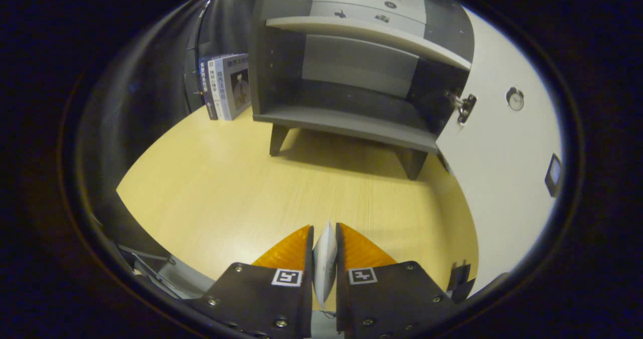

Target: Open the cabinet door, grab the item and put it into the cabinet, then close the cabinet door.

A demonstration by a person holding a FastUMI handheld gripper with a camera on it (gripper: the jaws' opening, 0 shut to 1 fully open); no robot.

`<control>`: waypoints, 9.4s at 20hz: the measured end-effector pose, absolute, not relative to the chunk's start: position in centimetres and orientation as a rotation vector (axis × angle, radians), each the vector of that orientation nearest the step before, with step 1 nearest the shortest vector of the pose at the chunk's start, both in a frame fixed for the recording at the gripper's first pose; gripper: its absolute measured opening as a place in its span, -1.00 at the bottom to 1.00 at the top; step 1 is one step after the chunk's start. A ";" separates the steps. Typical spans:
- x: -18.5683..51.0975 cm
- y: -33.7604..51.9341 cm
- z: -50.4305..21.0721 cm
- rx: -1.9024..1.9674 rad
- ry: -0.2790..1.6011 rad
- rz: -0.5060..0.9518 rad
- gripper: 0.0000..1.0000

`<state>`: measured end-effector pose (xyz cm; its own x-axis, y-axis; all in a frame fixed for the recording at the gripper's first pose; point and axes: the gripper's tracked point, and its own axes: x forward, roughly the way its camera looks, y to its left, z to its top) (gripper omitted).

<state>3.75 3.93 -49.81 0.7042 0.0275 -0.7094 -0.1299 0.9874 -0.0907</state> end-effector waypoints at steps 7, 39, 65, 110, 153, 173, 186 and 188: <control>8.4 4.1 -38.2 -0.108 0.651 0.095 -0.61; 29.5 0.9 -26.3 0.078 0.632 0.047 -0.62; 30.0 0.6 -24.0 0.117 0.615 0.070 -0.01; -16.1 -25.8 -9.1 0.052 0.288 -0.735 0.91; -10.1 -19.0 -12.2 0.059 0.359 -0.298 0.89; -1.8 -3.7 -12.0 0.247 0.310 0.204 0.92; 7.2 2.5 -11.5 0.178 0.266 0.259 0.95; 7.3 2.3 -11.6 0.164 0.262 0.247 0.95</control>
